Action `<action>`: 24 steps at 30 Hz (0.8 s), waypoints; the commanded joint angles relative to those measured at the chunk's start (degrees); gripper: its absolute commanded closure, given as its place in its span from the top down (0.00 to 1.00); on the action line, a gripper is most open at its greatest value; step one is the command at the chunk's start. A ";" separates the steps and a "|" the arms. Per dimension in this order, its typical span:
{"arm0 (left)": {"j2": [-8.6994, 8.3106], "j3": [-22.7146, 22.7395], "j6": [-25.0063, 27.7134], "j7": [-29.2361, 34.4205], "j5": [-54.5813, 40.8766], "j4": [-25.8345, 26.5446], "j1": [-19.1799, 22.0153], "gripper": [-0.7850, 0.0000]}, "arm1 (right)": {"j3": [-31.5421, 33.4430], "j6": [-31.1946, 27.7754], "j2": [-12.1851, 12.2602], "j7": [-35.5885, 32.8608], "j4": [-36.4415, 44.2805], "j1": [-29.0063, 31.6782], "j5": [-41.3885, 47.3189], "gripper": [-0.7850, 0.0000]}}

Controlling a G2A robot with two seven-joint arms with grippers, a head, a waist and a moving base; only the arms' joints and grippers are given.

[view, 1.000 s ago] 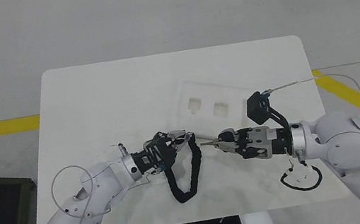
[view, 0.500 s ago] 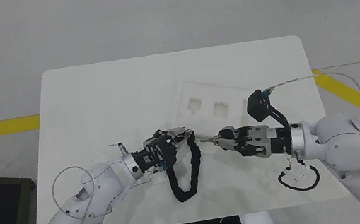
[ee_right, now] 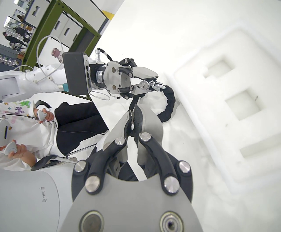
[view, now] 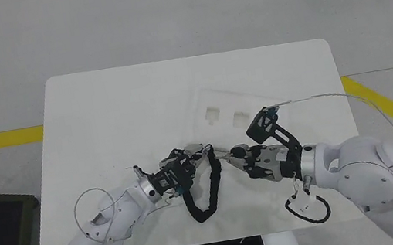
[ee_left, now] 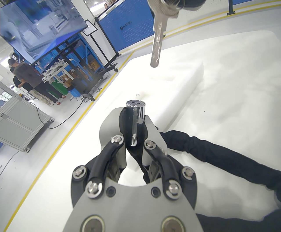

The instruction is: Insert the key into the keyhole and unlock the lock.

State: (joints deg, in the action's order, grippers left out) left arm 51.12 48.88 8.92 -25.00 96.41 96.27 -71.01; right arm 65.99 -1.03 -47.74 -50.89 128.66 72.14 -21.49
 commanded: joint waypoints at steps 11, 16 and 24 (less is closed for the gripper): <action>0.38 -0.05 -0.18 -0.08 -0.05 -0.36 0.07 0.00 | -5.65 6.11 -1.62 -1.06 -0.16 -4.51 -3.15 0.00; 0.38 -0.05 -0.18 -0.08 -0.05 -0.36 0.07 0.00 | -7.43 8.02 -2.33 -2.39 -0.80 -7.05 -3.39 0.00; 0.38 -0.05 -0.18 -0.08 -0.05 -0.36 0.07 0.00 | -10.02 10.01 -3.44 -2.68 -1.98 -9.95 -4.33 0.00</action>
State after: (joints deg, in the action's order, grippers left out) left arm 51.50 48.82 8.75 -25.08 96.36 95.91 -70.94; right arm 56.34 8.77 -51.03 -53.62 126.90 62.53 -25.61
